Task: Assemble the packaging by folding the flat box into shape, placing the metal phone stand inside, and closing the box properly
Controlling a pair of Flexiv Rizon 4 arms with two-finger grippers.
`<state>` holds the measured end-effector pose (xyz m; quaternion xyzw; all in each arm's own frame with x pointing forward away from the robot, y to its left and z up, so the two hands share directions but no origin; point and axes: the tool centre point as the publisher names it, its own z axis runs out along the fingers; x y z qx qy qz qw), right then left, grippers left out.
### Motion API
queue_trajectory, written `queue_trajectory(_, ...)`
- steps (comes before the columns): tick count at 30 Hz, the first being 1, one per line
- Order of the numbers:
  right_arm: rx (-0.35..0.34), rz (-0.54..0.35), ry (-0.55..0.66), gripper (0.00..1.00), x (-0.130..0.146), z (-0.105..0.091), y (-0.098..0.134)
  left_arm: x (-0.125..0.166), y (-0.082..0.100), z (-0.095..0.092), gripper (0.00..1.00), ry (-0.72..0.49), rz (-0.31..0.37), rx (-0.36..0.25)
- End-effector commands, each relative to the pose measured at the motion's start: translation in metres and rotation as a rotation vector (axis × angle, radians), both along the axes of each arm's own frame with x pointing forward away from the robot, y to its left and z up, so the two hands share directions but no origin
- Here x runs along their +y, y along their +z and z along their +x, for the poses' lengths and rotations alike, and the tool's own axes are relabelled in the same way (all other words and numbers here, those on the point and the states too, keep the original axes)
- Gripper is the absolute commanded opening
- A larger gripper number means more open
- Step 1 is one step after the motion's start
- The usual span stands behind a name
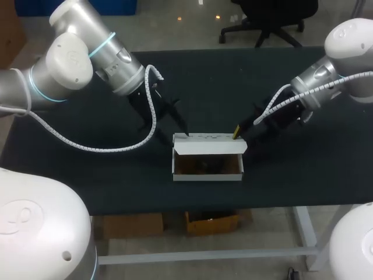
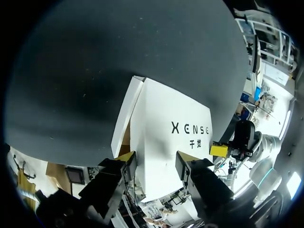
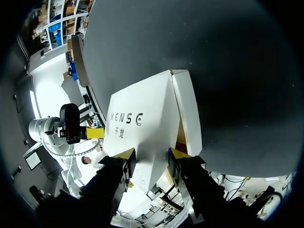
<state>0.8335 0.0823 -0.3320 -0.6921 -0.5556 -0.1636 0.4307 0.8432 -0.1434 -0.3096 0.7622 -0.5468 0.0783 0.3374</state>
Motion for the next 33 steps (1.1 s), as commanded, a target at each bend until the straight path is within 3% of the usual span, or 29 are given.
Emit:
queue_trajectory(1, 0.004, 0.004, 0.006, 0.42, 0.001, 0.002, -0.003, -0.001, 0.001, -0.002, 0.54, -0.003, 0.006, -0.005)
queue_trajectory(24, 0.007, 0.002, 0.016, 0.44, -0.001, -0.001, -0.016, 0.003, -0.014, -0.002, 0.58, -0.03, 0.024, -0.03)
queue_trajectory(33, 0.012, 0.007, 0.023, 0.45, 0.002, -0.002, -0.021, 0.005, -0.012, -0.005, 0.6, -0.035, 0.034, -0.054)
